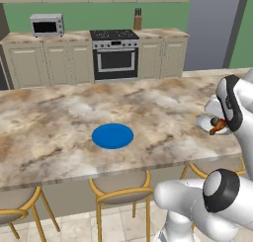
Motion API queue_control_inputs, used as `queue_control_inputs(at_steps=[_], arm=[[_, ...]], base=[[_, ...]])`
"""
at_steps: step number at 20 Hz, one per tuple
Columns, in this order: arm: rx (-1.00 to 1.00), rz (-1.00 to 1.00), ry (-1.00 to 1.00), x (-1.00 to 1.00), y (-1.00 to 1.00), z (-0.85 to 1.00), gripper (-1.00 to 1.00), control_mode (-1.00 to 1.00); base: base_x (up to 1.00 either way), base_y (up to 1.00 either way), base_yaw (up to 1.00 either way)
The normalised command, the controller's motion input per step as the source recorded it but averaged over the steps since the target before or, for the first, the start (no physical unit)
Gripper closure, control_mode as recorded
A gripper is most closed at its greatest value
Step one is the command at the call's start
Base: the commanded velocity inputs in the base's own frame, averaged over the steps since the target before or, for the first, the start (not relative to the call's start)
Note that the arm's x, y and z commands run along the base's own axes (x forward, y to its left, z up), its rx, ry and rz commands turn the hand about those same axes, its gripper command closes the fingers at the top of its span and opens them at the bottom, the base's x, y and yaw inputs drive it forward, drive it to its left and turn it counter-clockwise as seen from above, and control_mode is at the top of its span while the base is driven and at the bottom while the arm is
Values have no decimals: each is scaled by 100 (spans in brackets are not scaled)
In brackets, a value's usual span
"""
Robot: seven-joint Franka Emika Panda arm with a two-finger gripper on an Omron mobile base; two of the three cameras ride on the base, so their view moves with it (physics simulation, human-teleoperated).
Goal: Pick the chicken drumstick and lime from their plates and place them in the bowl. Then put the bowl in the fridge.
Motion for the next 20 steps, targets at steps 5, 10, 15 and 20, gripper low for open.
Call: queue_control_inputs(at_steps=[5, 10, 15, 20], arm=[[-15, 0, 10, 0, -61, 12, 100, -100], [-16, -1, 9, 0, -61, 1, 100, -100], [-3, -11, 1, 1, -62, 0, 100, -100], [-1, -16, -4, 0, -60, -1, 100, -100]], base=[[0, 0, 0], [0, 0, 0], [0, 0, 0], [0, 0, 0]])
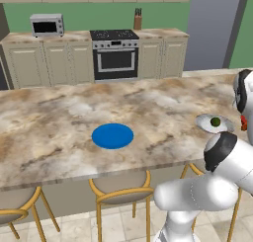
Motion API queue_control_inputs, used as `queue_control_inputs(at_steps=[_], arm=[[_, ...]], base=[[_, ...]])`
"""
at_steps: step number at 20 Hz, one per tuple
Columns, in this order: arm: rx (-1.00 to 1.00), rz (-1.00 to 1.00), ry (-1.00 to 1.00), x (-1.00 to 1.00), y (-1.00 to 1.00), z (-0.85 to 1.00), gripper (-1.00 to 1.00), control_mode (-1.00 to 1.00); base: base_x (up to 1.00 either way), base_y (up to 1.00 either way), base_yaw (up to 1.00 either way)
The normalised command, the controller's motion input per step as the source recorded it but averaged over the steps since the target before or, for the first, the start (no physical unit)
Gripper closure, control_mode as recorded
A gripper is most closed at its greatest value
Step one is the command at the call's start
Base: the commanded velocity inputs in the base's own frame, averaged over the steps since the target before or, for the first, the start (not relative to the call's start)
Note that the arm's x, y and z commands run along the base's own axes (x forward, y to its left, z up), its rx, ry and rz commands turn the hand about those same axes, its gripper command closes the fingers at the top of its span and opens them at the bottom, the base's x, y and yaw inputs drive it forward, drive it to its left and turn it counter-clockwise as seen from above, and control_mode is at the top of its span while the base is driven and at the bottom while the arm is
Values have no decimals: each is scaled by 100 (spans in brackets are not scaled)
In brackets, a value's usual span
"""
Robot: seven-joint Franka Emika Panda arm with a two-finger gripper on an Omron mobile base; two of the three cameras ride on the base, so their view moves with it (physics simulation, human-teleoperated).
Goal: Pick the chicken drumstick and lime from their plates and place them in the bowl. Then put the bowl in the fridge.
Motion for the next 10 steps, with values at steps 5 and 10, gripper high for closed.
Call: queue_control_inputs(at_steps=[5, 10], arm=[[-16, -14, -7, 10, -55, -2, 100, -100], [-10, -13, 4, 22, -53, 0, 100, -100]], base=[[0, 0, 0], [0, 0, 0]])
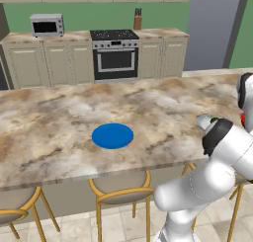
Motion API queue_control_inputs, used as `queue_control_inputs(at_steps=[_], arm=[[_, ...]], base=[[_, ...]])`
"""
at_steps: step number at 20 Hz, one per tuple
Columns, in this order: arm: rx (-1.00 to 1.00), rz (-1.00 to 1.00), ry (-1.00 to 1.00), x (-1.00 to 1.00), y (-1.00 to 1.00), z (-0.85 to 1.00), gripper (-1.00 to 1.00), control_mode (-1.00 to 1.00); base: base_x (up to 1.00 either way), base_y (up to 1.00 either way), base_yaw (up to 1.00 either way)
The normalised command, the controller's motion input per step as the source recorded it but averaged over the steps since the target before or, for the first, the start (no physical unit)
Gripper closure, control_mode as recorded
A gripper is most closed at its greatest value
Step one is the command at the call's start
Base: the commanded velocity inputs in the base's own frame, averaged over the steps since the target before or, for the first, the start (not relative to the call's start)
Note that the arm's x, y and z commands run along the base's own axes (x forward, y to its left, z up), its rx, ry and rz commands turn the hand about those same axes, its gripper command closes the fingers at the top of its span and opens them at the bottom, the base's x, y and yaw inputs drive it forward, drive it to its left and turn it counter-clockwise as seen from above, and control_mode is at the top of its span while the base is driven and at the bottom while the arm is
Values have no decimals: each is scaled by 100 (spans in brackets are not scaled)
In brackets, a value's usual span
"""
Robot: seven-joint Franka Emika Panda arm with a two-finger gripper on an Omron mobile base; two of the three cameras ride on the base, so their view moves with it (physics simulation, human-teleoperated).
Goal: Pick the chicken drumstick and lime from their plates and place them in the bowl. Then put the bowl in the fridge.
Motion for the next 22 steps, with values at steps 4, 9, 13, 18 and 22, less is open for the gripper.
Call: queue_control_inputs(at_steps=[4, 9, 13, 18, 22], arm=[[-2, -9, 4, 21, -53, -1, 100, -100], [0, -4, 0, 25, -50, -4, 100, -100], [4, 0, 0, 27, -49, -1, 100, -100], [15, 0, 0, 22, -41, 0, 100, -100], [19, 0, 0, 19, -35, 0, 100, -100]], base=[[0, 0, 0], [0, 0, 0], [0, 0, 0], [0, 0, 0], [0, 0, 0]])
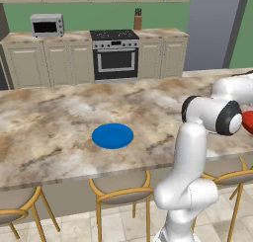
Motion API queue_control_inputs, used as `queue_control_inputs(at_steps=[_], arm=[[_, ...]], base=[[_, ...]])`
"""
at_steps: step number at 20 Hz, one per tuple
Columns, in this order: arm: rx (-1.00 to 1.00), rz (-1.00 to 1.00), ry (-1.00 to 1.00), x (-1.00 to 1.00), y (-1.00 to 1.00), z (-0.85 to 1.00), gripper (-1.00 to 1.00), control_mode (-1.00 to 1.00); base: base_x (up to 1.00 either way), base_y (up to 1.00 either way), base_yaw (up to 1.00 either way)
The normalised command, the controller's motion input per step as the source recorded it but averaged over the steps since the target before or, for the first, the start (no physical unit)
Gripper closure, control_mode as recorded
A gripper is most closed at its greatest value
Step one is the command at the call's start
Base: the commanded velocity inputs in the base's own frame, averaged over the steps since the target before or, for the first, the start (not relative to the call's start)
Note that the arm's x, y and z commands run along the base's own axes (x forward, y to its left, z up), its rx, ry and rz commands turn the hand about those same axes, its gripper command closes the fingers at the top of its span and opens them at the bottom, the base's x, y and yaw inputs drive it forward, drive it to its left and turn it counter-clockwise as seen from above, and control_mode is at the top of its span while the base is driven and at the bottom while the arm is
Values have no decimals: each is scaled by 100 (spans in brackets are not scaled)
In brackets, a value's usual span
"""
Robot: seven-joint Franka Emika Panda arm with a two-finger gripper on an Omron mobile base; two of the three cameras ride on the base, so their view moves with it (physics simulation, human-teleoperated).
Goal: Pick the chicken drumstick and lime from their plates and place them in the bowl. Then put the bowl in the fridge.
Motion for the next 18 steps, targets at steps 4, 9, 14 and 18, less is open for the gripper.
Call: queue_control_inputs(at_steps=[4, 9, 14, 18], arm=[[11, 0, 0, 26, -40, 0, 100, -100], [4, 0, 0, 27, -34, 1, 100, -100], [8, 0, 0, 25, -22, -3, 100, -100], [1, 0, 0, 13, -6, -21, 100, -100]], base=[[0, 0, 0], [0, 0, 0], [0, 0, 0], [0, 0, 0]])
